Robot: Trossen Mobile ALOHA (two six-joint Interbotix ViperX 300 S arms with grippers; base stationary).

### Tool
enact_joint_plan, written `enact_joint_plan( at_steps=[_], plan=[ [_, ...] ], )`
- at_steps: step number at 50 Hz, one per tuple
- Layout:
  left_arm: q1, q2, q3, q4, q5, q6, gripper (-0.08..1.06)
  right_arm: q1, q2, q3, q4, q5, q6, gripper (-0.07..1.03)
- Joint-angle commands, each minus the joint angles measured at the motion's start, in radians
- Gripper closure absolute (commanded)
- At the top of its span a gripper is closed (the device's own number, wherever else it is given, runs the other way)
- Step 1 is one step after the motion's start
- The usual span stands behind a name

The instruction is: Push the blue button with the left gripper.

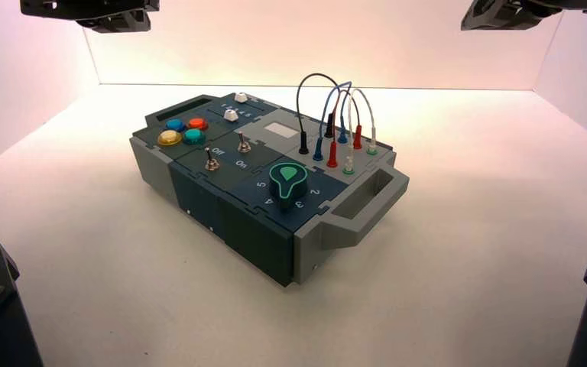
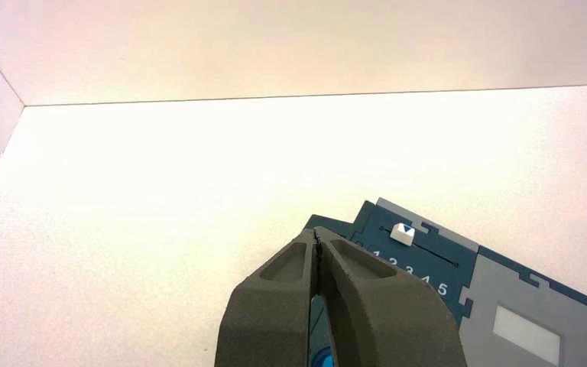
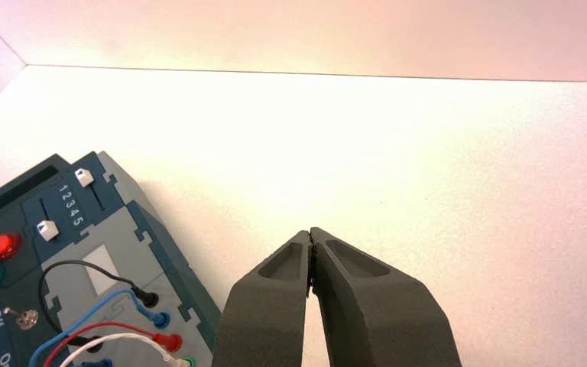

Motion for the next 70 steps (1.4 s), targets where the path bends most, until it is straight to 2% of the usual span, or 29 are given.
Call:
enact_joint_plan(
  at_steps=[1, 20, 36, 43, 46, 47, 53, 60, 70],
  plan=[
    [0.003, -0.015, -0.029, 0.003, -0.006, 0.003, 1.01, -0.002, -0.005, -0.028, 0.0, -0.011, -0.002, 0.99],
    [0.003, -0.02, -0.037, 0.003, 0.026, 0.005, 1.0, -0.002, -0.006, -0.026, 0.002, -0.011, 0.0, 0.99],
    [0.003, -0.028, -0.083, 0.003, 0.172, 0.011, 1.01, -0.002, -0.006, -0.026, 0.002, -0.011, -0.002, 0.99],
    [0.003, -0.029, -0.112, 0.003, 0.284, 0.011, 1.0, -0.002, -0.006, -0.026, 0.002, -0.011, 0.0, 0.99],
    [0.003, -0.029, -0.112, 0.003, 0.29, 0.011, 1.0, -0.002, -0.006, -0.025, 0.002, -0.012, 0.0, 0.99],
    [0.003, -0.026, -0.115, 0.003, 0.334, 0.014, 1.0, -0.002, -0.008, -0.026, 0.002, -0.014, 0.0, 0.99],
    [0.003, -0.029, -0.115, 0.003, 0.373, 0.014, 1.0, -0.002, -0.018, -0.023, 0.002, -0.014, 0.0, 0.99],
    [0.003, -0.025, -0.114, 0.002, 0.465, 0.012, 1.01, -0.002, -0.025, -0.018, 0.002, -0.018, 0.0, 0.99],
    [0.003, 0.014, -0.123, 0.002, 0.482, 0.012, 1.0, -0.002, -0.028, -0.018, 0.002, -0.02, 0.0, 0.99]
  ],
)
